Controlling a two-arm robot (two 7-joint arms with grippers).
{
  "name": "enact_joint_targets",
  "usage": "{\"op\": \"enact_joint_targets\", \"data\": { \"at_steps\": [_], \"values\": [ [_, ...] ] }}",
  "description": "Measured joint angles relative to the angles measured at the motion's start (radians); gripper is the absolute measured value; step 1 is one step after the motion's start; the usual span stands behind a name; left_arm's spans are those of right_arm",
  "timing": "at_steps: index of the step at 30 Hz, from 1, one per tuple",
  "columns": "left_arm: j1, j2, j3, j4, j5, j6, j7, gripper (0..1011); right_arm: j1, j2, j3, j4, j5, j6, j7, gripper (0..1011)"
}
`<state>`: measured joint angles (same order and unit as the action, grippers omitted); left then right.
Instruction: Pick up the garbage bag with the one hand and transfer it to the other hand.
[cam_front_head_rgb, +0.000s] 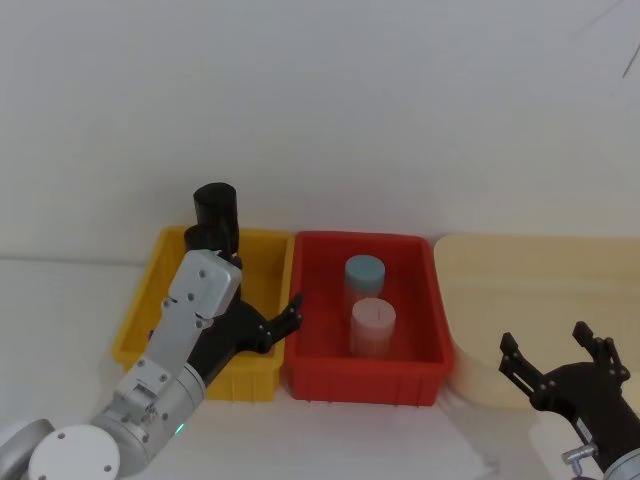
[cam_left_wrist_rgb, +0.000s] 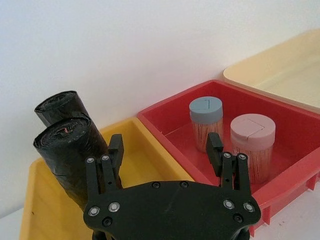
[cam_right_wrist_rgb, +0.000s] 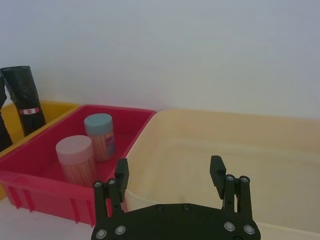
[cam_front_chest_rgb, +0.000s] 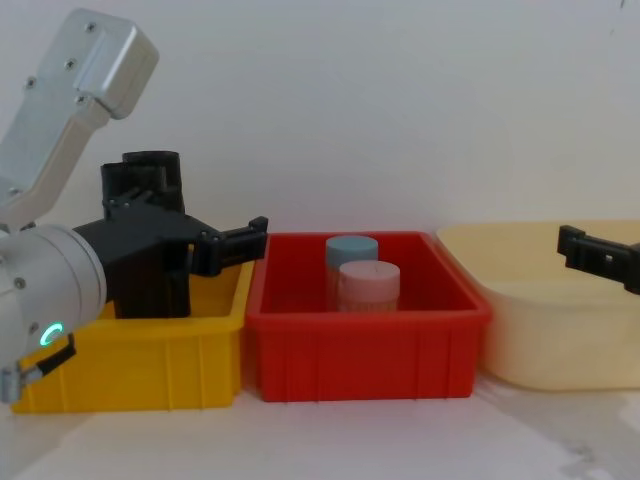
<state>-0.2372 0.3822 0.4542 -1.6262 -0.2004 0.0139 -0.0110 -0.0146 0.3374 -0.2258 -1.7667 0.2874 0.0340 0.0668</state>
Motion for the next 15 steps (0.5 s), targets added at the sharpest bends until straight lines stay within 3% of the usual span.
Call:
{"op": "enact_joint_targets", "data": {
  "at_steps": [15],
  "values": [
    [0.000,0.000,0.000,0.000,0.000,0.000,0.000,1001,0.000,0.000,0.000,0.000,0.000,0.000,0.000,1002]
  ]
}}
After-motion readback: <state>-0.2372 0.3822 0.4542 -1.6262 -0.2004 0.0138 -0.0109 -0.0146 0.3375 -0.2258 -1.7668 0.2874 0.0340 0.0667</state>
